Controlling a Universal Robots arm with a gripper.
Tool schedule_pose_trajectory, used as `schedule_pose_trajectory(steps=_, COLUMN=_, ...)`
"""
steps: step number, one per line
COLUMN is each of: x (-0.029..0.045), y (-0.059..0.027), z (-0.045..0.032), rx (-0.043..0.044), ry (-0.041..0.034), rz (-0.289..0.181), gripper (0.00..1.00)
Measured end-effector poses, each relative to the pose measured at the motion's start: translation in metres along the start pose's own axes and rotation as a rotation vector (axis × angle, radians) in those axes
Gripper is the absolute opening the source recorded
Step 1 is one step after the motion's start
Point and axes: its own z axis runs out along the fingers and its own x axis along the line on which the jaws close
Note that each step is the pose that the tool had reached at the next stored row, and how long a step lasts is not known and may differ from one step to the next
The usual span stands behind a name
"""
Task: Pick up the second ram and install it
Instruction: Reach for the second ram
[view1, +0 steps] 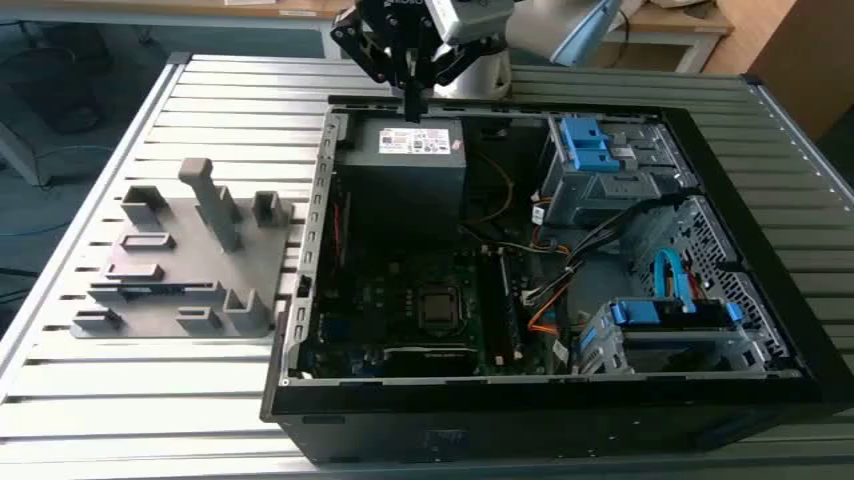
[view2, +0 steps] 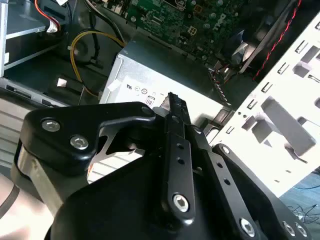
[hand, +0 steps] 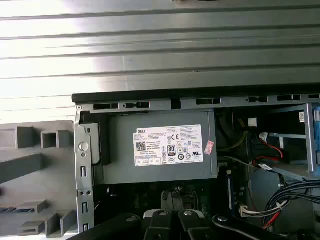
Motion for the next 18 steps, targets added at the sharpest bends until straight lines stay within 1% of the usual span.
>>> schedule_pose_trajectory(steps=3, x=0.0002, y=0.0, z=0.0, rx=0.0, ry=-0.0001, rz=0.0, gripper=0.1)
schedule_pose_trajectory(steps=6, x=0.0037, y=-0.0003, z=-0.0002, rx=0.0001, ry=0.0, rz=0.0, gripper=0.1)
schedule_pose_trajectory(steps=9, x=0.0124, y=-0.0009, z=-0.0003, rx=0.0, ry=-0.0004, rz=0.0, gripper=0.1)
schedule_pose_trajectory(steps=14, x=0.0308, y=-0.0023, z=-0.0008, rx=-0.0002, ry=-0.0018, rz=0.0, gripper=0.1)
schedule_pose_trajectory(steps=18, x=0.0416, y=-0.0032, z=-0.0012, rx=-0.0002, ry=-0.0024, rz=0.0, gripper=0.1)
